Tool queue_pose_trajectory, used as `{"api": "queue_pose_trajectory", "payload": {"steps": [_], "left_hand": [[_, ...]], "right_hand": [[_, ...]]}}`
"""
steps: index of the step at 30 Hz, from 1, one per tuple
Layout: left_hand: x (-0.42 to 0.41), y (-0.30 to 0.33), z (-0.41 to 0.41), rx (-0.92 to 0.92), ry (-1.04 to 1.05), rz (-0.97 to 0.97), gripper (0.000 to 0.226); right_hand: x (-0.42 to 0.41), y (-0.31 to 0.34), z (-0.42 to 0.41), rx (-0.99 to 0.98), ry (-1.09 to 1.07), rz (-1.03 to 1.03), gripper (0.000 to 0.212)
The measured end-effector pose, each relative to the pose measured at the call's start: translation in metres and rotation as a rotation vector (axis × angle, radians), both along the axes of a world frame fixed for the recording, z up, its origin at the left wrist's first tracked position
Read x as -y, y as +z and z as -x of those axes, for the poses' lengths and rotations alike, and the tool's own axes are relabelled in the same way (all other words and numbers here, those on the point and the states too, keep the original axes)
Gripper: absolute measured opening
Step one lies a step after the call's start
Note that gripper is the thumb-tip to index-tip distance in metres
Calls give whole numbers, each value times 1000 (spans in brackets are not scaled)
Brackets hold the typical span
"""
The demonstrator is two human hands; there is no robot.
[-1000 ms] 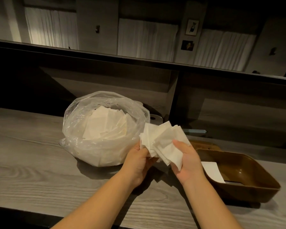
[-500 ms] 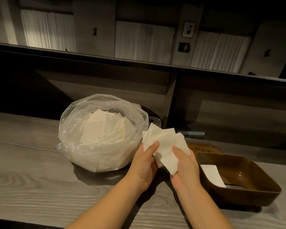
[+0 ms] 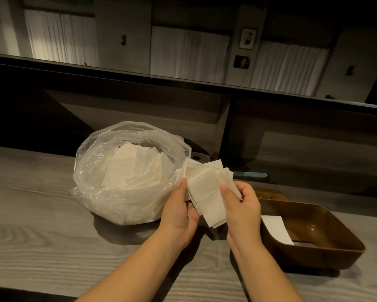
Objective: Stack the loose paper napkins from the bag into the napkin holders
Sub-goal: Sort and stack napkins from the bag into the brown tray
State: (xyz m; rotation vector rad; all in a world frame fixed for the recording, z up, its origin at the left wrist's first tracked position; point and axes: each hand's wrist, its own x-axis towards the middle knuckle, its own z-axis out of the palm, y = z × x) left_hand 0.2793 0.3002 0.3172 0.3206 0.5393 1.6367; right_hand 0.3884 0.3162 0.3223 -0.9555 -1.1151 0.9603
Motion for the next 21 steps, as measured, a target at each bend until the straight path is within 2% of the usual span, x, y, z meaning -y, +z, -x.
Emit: {"api": "queue_pose_trajectory", "payload": {"steps": [3, 6, 11, 14, 16, 18, 21], "left_hand": [[-1, 1, 1, 93, 3, 16, 19], [-4, 1, 3, 133, 33, 32, 28], [-7, -1, 4, -70, 63, 29, 19], [-10, -9, 8, -248, 34, 47, 29], [-10, -12, 9, -294, -51, 88, 30], [-7, -10, 8, -317, -127, 120, 29], [-10, -17, 7, -474, -122, 131, 25]], "right_hand": [[0, 1, -3, 20, -38, -67, 13], [2, 7, -7, -2, -68, -167, 17], [3, 17, -15, -133, -50, -186, 15], [2, 17, -13, -179, -1, -95, 15], [1, 16, -11, -197, 16, -34, 16], [-3, 14, -10, -151, -3, 11, 16], [-5, 13, -11, -47, -51, 15, 16]]}}
